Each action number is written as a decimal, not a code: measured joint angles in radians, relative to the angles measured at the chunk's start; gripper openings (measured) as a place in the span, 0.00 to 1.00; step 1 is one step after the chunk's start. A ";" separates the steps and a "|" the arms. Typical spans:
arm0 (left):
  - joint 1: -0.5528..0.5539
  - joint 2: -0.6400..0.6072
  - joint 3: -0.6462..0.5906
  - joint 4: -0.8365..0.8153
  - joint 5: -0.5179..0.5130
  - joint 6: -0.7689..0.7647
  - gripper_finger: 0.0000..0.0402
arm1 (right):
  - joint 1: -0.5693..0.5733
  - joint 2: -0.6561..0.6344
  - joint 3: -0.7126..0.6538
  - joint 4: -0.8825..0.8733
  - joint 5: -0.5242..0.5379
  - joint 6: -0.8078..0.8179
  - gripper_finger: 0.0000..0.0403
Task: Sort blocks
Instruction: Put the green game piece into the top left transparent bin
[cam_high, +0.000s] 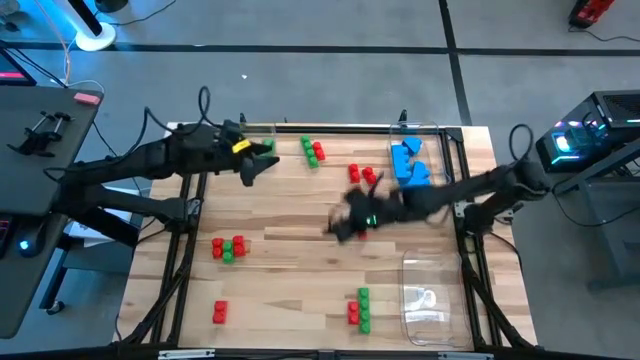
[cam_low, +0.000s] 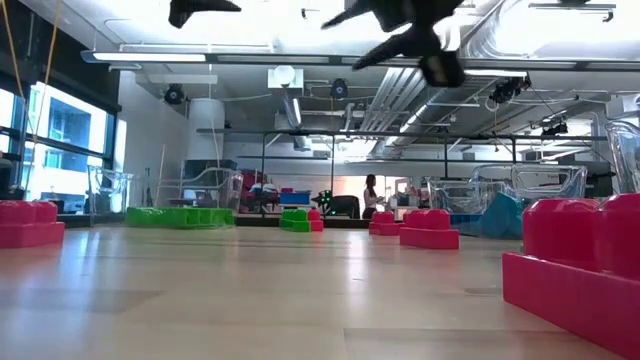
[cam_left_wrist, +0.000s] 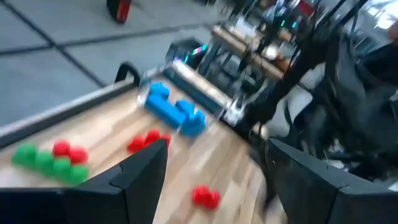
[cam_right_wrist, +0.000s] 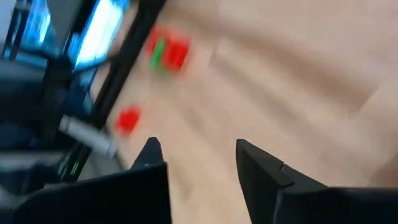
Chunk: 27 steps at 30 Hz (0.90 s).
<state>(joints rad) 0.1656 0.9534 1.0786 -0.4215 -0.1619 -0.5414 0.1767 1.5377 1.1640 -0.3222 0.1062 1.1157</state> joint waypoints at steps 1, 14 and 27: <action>-0.002 0.003 0.000 -0.017 0.002 -0.007 0.64 | -0.048 -0.008 0.000 0.004 -0.002 -0.045 0.24; 0.091 -0.036 0.001 0.206 -0.090 0.059 0.64 | -0.442 0.240 0.158 0.135 -0.036 -0.308 0.48; 0.469 -0.024 0.000 0.241 0.306 0.134 0.64 | -0.517 0.780 0.907 -0.547 0.099 -0.283 0.48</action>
<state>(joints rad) 0.6346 0.9298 1.0790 -0.1805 0.1439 -0.4072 -0.3402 2.3177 2.0711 -0.8695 0.2050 0.8327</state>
